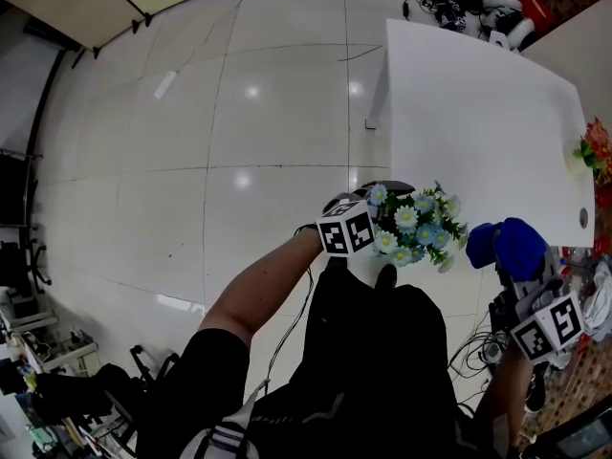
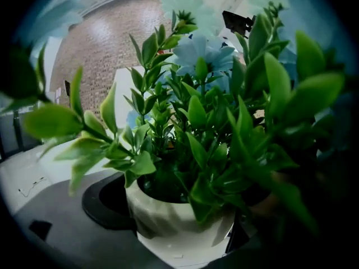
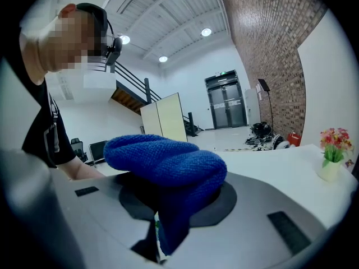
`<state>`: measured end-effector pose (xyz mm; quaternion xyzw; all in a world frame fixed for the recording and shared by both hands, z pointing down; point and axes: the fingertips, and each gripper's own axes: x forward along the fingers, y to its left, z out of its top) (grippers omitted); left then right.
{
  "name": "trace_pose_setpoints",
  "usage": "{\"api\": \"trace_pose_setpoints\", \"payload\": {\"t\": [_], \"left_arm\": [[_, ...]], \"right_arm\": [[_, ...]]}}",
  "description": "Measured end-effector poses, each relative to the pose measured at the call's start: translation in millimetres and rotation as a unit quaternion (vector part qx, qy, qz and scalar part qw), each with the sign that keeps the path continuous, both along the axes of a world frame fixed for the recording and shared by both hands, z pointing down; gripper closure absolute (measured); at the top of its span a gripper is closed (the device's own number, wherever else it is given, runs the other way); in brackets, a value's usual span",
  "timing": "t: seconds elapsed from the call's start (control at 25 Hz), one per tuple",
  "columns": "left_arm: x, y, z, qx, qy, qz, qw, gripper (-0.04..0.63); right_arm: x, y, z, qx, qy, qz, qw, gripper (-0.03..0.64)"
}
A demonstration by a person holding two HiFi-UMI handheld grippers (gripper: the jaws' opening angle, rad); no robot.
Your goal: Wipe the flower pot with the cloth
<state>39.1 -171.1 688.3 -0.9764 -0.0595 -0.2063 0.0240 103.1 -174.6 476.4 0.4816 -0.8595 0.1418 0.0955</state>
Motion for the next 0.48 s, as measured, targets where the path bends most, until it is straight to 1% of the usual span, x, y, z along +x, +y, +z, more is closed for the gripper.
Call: {"api": "trace_pose_setpoints", "payload": {"t": [0.12,0.24,0.36,0.48], "left_arm": [[1,-3,-2,-0.016,0.000,-0.006,0.9998,0.058],[-2,-3,-3,-0.024,0.004,-0.008,0.9997,0.060],[-6,-1,-11,-0.032,0.021,-0.004,0.9993,0.061],[-11,-6,-20,-0.037,0.030,-0.018,0.9987,0.061]], "right_arm": [[3,-1,-5,0.000,0.000,0.004,1.000,0.528],[5,-2,-8,0.003,-0.001,0.008,1.000,0.528],[8,-2,-9,0.007,-0.009,0.015,1.000,0.528],[13,-4,-10,0.008,-0.016,0.013,1.000,0.528]]}}
